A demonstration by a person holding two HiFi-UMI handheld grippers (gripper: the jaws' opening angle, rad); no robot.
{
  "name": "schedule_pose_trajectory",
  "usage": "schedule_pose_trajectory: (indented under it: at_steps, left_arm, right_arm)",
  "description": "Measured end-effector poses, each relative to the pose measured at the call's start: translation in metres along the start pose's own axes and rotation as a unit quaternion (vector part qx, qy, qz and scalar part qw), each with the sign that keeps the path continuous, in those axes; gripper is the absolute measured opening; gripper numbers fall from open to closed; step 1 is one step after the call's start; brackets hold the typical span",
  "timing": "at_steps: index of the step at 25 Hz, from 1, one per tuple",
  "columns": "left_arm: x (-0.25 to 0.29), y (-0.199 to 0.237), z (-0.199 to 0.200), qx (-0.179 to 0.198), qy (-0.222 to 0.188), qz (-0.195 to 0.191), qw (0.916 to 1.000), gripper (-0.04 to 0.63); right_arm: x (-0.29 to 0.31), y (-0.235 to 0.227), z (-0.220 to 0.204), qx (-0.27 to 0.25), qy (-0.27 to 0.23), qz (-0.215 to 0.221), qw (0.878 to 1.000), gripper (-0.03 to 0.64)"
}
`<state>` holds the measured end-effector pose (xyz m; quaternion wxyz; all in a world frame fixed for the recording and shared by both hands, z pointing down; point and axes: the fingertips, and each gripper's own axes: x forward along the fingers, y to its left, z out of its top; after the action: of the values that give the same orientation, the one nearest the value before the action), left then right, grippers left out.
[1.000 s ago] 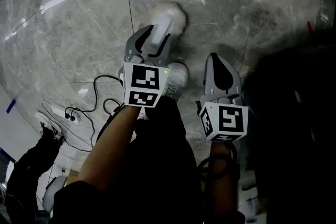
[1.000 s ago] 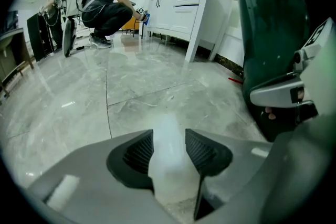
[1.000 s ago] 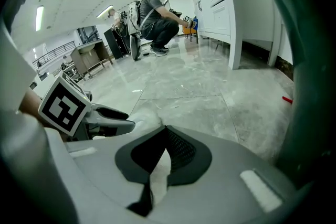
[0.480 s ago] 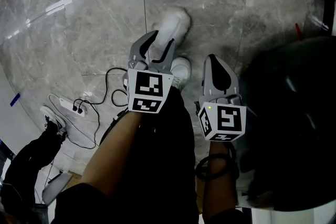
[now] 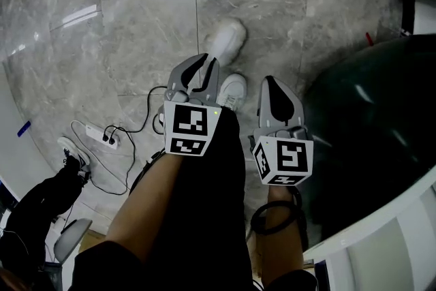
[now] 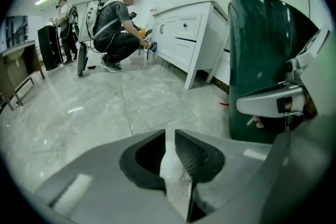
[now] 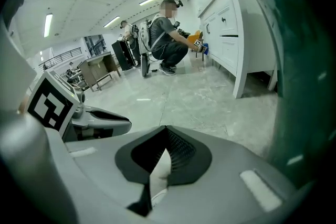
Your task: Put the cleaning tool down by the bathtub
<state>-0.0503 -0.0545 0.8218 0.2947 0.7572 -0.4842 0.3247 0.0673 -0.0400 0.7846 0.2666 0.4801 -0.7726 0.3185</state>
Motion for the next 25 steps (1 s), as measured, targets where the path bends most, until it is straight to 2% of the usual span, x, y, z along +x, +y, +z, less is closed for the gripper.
schedule_pose_trajectory:
  at_steps: [8,14,20,25]
  left_arm:
    - [-0.044,0.004,0.027,0.003,-0.013,-0.002,0.9999,0.002]
    - [-0.069,-0.001,0.053,0.007,-0.031,-0.009,0.9995,0.002]
    - [-0.111,0.003,0.093,0.02,-0.069,0.002,0.9974,0.0]
    - [-0.146,0.005,0.116,0.02,-0.083,0.009,0.9963,0.0]
  right_arm:
    - [-0.033,0.03,0.041,-0.011,-0.02,-0.001,1.0,0.014]
    - [-0.05,0.041,0.066,-0.017,-0.035,0.0,0.999,0.017]
    - [-0.076,0.062,0.101,-0.036,-0.058,0.007,0.998,0.018]
    - [-0.101,0.078,0.133,-0.049,-0.078,0.011,0.996,0.018]
